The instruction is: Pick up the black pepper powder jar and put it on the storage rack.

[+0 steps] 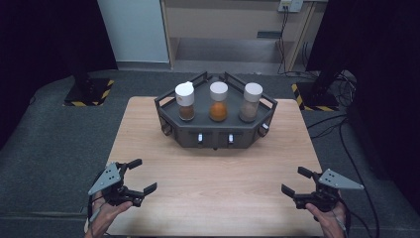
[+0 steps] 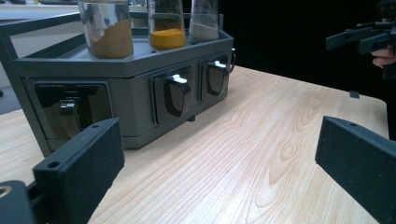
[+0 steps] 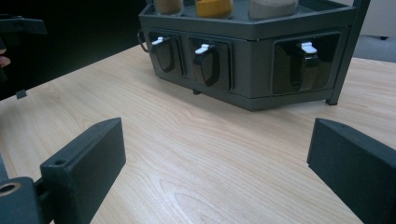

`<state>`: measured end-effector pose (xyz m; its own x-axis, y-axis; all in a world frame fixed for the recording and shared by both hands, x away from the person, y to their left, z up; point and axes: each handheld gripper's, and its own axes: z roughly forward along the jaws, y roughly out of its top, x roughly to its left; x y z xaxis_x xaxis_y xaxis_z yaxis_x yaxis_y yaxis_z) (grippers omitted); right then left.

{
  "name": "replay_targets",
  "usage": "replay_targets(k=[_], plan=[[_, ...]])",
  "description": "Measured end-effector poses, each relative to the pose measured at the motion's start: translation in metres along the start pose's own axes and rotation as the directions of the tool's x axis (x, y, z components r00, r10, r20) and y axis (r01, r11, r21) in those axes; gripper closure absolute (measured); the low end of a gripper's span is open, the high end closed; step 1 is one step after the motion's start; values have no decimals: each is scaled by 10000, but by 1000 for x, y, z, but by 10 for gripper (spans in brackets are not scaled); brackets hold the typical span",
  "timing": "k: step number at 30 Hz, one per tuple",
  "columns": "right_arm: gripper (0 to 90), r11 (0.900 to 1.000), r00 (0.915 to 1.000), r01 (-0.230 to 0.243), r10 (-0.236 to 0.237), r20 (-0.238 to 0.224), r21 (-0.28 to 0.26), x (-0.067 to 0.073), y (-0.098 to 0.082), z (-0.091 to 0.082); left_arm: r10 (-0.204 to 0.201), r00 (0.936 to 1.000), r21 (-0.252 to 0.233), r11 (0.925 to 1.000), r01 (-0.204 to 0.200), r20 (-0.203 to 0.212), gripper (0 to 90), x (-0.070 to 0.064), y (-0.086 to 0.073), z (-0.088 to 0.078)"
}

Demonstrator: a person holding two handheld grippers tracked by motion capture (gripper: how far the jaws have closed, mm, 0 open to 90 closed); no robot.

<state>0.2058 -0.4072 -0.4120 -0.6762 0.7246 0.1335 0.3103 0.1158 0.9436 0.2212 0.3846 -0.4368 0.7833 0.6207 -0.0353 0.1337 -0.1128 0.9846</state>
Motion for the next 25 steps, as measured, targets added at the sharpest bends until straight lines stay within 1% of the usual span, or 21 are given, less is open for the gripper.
replay_targets(k=[2,4,21,25], plan=[[49,10000,10000,-3,3,11,-20,0,0,-1,11,10000,11,10000,-11,9,0,-1,0,0],[48,10000,10000,-3,3,50,34,1,1,-1,103,9999,50,9999,-103,42,0,-2,2,0],[47,10000,10000,21,-21,50,79,2,2,0,79,10000,53,10000,-79,22,0,-2,2,0],[48,10000,10000,47,-47,48,77,2,2,0,131,9999,98,9999,-131,45,0,-3,2,1]])
